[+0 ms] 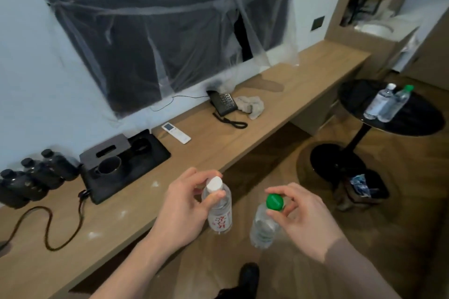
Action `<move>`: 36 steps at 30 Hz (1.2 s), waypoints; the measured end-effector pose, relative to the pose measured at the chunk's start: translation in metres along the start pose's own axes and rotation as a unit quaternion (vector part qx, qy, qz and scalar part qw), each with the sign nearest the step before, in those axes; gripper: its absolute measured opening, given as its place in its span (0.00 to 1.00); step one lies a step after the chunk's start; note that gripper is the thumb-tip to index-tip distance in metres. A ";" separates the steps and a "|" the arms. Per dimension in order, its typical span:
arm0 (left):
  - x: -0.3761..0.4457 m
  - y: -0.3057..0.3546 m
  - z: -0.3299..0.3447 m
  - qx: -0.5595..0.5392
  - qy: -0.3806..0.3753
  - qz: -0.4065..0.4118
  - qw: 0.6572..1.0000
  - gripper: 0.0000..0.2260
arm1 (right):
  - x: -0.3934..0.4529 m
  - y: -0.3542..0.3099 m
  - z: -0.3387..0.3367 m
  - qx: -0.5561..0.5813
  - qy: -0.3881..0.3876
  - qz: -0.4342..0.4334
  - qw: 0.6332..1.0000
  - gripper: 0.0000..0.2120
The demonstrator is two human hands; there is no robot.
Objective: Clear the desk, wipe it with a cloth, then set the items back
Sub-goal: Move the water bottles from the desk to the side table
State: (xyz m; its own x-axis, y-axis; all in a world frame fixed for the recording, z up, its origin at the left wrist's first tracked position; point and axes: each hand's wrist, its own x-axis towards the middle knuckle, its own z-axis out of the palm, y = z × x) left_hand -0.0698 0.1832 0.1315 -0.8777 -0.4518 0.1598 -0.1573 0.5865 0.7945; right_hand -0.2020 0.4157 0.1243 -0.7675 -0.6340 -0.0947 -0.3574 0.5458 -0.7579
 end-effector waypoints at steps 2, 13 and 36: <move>0.022 0.006 0.023 -0.004 -0.017 0.002 1.000 0.09 | 0.007 0.021 -0.018 0.001 0.014 0.022 1.000 0.17; 0.157 0.036 0.154 -0.023 -0.089 0.013 0.996 0.12 | 0.085 0.113 -0.139 -0.044 0.041 0.077 0.995 0.18; 0.296 0.225 0.428 -0.009 -0.088 -0.008 0.996 0.12 | 0.142 0.351 -0.406 -0.044 0.093 0.015 0.995 0.19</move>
State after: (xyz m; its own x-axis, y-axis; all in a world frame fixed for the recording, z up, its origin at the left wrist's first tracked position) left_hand -0.5585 0.4693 0.1069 -0.9413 -0.3347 0.0435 -0.1644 0.5673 0.8070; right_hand -0.6522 0.7393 0.1069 -0.8605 -0.5093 0.0113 -0.3722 0.6135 -0.6965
